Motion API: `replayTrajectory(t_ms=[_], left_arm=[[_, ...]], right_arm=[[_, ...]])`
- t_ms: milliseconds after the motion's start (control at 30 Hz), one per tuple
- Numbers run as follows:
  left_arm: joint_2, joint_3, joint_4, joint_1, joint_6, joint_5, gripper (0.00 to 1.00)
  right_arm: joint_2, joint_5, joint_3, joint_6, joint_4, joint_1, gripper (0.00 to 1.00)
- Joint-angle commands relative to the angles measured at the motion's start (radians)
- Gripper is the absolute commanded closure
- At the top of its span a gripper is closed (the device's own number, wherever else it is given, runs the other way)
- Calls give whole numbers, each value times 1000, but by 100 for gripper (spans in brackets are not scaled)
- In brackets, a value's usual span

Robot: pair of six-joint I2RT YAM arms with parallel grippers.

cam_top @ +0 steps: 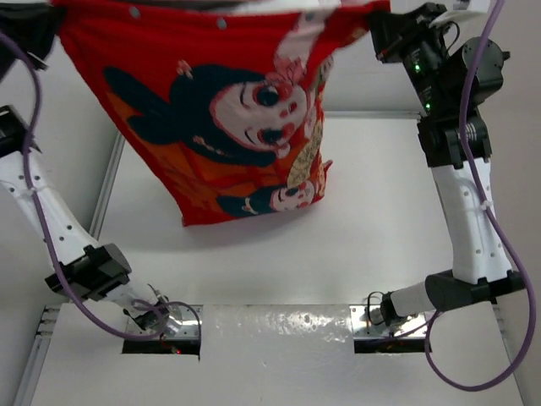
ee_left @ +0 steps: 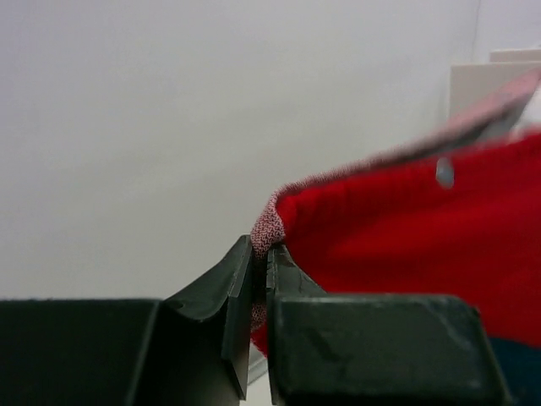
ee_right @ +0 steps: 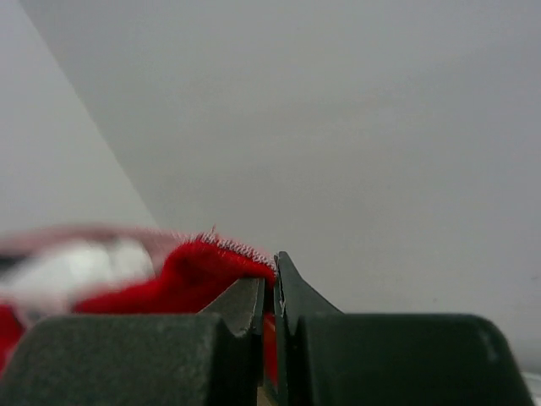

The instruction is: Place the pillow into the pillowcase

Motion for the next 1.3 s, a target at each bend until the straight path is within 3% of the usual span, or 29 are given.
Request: replayTrajectory(t_ms=[0, 33, 67, 133, 200, 233, 267, 300, 333, 367, 400, 433, 500, 567, 600, 667, 733, 867, 1033, 1167, 1233, 1267], left_arm=[[-13, 28, -207, -44, 203, -144, 100], [152, 174, -146, 75, 50, -118, 100], [327, 508, 96, 194, -251, -139, 100], [391, 735, 140, 244, -293, -222, 100], [292, 437, 34, 210, -171, -106, 100], [105, 218, 34, 135, -106, -75, 100], [22, -172, 8, 104, -11, -105, 100], [-70, -276, -50, 52, 205, -153, 100], [-57, -228, -171, 44, 264, -171, 100], [43, -128, -196, 79, 213, -146, 100], [107, 157, -142, 109, 123, -111, 100], [179, 318, -82, 149, -79, -124, 100], [331, 599, 49, 251, -212, -208, 100], [269, 528, 63, 265, -220, -210, 100], [208, 276, 133, 263, -216, -227, 100], [68, 95, 164, 263, -140, -291, 100], [95, 164, 46, 271, -53, -331, 100], [209, 438, 58, 314, -137, -392, 100], [106, 302, 153, 318, -116, -412, 100], [126, 324, 169, 289, -124, -374, 100], [140, 324, 91, 187, 1, -344, 100], [143, 308, -39, 139, 131, -318, 100]], right_arm=[[-7, 131, 22, 5, 55, -46, 100], [112, 114, 177, -33, -104, -47, 100], [159, 110, 464, -37, -93, -47, 100], [181, 117, 566, -40, -20, -47, 100], [20, 156, 273, -55, 75, -46, 100], [-53, 170, 108, -46, 143, -46, 100], [-133, 181, -172, -34, 183, -47, 100], [-123, 198, -232, -20, 151, -46, 100], [-43, 174, -154, -17, 19, -47, 100], [4, 113, -57, -21, -22, -49, 100], [50, 85, 187, -21, -36, -46, 100], [134, 78, 317, -18, -24, -46, 100], [183, 100, 518, -8, 14, -46, 100], [103, 104, 417, 14, 133, -46, 100], [60, 104, 226, 29, 187, -46, 100], [22, 103, 151, 49, 206, -46, 100], [50, 68, 203, 57, 145, -46, 100], [93, 41, 315, 49, 139, -46, 100], [4, 107, 245, -72, 158, -46, 100], [-47, 195, 201, -158, 137, -46, 100], [-16, 227, 203, -190, 84, -47, 100], [24, 259, 207, -199, 32, -47, 100]])
